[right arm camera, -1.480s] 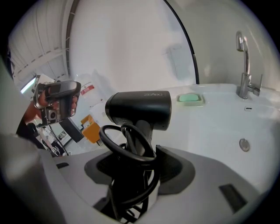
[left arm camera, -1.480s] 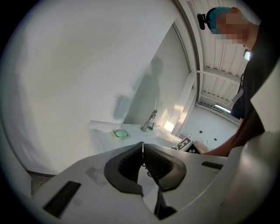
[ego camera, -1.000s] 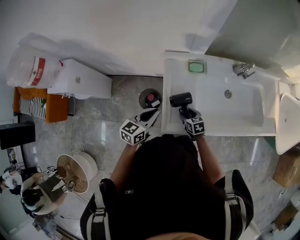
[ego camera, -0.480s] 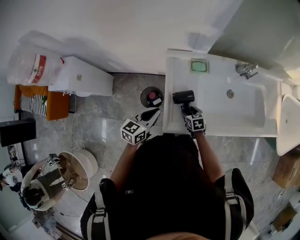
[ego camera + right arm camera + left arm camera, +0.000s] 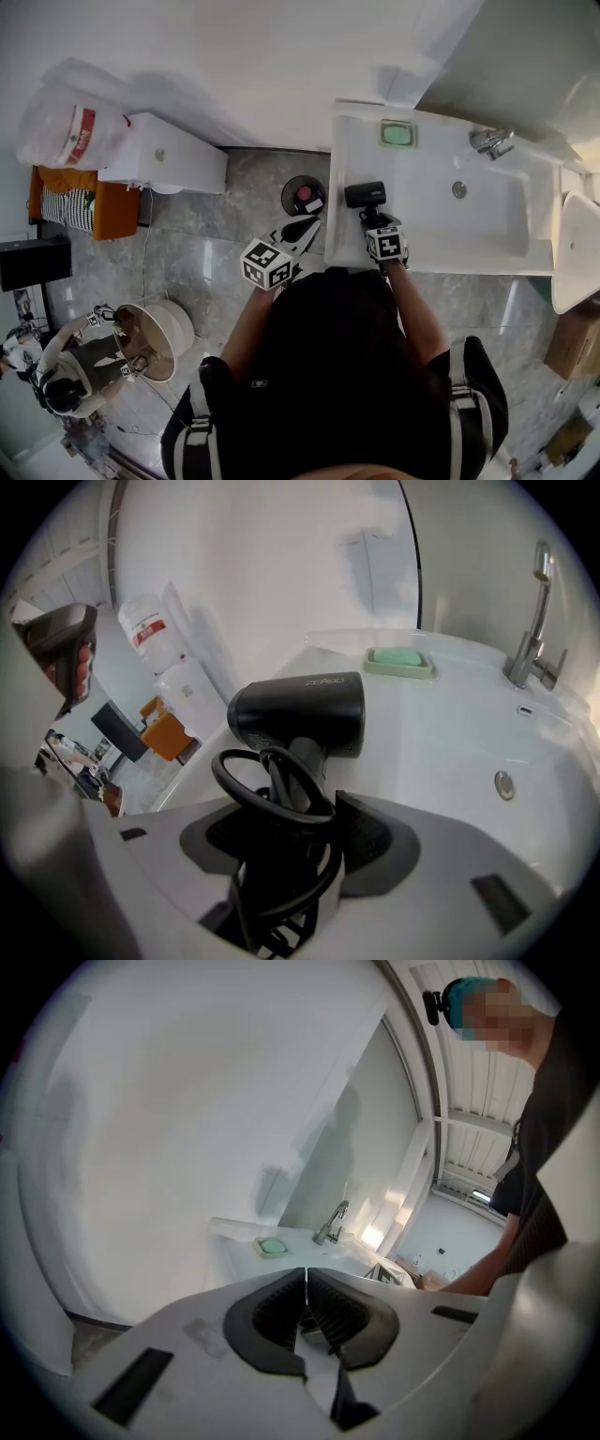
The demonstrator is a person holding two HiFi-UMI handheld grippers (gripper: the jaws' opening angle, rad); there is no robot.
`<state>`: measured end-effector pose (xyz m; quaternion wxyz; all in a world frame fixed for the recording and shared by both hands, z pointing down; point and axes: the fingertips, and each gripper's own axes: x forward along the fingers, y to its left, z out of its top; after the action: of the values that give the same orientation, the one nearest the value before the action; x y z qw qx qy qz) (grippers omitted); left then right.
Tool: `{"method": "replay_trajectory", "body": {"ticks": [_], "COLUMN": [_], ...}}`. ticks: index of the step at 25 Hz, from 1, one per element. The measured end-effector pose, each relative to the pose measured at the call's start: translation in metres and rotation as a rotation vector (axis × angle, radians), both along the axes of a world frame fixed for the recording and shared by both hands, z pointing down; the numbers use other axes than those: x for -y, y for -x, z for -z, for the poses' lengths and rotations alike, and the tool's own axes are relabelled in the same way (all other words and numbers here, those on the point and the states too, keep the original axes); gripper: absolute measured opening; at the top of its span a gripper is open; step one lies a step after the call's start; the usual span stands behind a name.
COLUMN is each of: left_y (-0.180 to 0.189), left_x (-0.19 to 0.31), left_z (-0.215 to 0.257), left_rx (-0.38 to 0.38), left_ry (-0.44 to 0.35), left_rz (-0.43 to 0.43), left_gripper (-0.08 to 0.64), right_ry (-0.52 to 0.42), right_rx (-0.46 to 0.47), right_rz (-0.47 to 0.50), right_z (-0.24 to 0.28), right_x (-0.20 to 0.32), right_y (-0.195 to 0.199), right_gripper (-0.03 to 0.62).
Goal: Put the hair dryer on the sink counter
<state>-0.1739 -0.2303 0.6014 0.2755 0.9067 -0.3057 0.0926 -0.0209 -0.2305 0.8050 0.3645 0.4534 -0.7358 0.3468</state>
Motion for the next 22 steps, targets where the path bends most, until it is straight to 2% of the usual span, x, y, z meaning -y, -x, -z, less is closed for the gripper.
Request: {"method": "replay_trajectory", "body": {"ticks": [7,11,22], "left_y": [-0.008,-0.012,-0.032], "left_x": [-0.008,-0.013,-0.026], "left_z": [0.002,0.005,0.016], "left_rx": [-0.001,0.001,0.003], "left_ry": [-0.007,-0.011,-0.039], "left_rz": [-0.008,-0.016,-0.01], "left_gripper": [0.02,0.02,0.02], "right_ry": [-0.007,-0.045,-0.136], "right_rx": [0.009,0.049,0.122], "right_rz": [-0.005,-0.019,-0.001], "right_z": [0.0,0.014,0.055], "right_x": [0.001,0.001,-0.025], "right_y": [0.001,0.001,-0.017], "right_gripper": [0.312,0.336,0.344]}}
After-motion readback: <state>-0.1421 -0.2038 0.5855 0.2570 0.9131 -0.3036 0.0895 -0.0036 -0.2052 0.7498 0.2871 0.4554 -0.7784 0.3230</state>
